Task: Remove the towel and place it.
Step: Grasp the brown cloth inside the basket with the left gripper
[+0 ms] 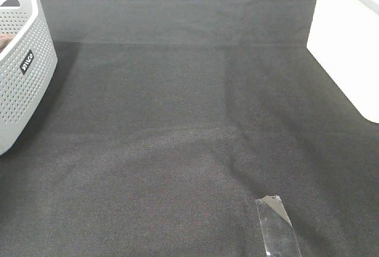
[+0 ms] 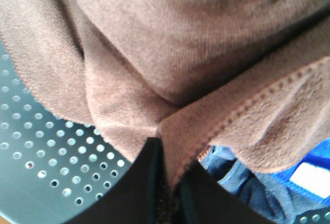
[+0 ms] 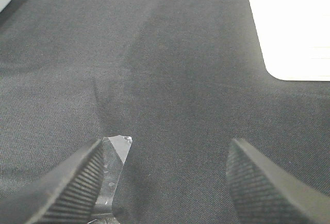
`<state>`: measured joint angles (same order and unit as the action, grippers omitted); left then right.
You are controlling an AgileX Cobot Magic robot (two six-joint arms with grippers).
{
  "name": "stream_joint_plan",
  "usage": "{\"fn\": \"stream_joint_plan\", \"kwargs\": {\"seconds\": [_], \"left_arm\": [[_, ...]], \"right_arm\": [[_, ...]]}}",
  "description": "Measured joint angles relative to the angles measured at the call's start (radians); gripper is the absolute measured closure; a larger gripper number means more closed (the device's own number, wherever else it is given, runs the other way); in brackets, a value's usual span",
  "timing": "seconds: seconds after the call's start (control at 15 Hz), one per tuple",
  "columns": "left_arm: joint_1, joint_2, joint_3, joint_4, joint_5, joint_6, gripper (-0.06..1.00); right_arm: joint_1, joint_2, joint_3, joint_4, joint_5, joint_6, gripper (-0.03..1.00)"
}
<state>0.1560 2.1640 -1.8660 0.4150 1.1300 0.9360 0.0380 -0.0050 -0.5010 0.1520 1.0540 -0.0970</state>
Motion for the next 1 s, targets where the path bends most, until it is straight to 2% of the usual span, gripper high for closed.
{"fn": "stream_joint_plan", "kwargs": {"seconds": [0.2, 0.4, 0.67, 0.8, 1.0], "left_arm": [[-0.003, -0.007, -0.005, -0.005, 0.024, -0.008, 0.94], [-0.028, -0.119, -0.052, -0.015, 0.043, -0.103, 0.94], [-0.109, -0.291, -0.058, -0.093, 0.081, -0.15, 0.94], [-0.144, -0.342, -0.058, -0.112, 0.082, -0.207, 0.94], [-0.276, -0.43, -0.059, -0.118, 0.086, -0.42, 0.94]], "right_arm": [[0.0, 0.0, 0.0, 0.0, 0.0, 0.0, 0.32], [0.0, 0.0, 0.0, 0.0, 0.0, 0.0, 0.32], [0.0, 0.0, 0.0, 0.0, 0.0, 0.0, 0.32], [0.0, 0.0, 0.0, 0.0, 0.0, 0.0, 0.32], [0.0, 0.0, 0.0, 0.0, 0.0, 0.0, 0.32]]}}
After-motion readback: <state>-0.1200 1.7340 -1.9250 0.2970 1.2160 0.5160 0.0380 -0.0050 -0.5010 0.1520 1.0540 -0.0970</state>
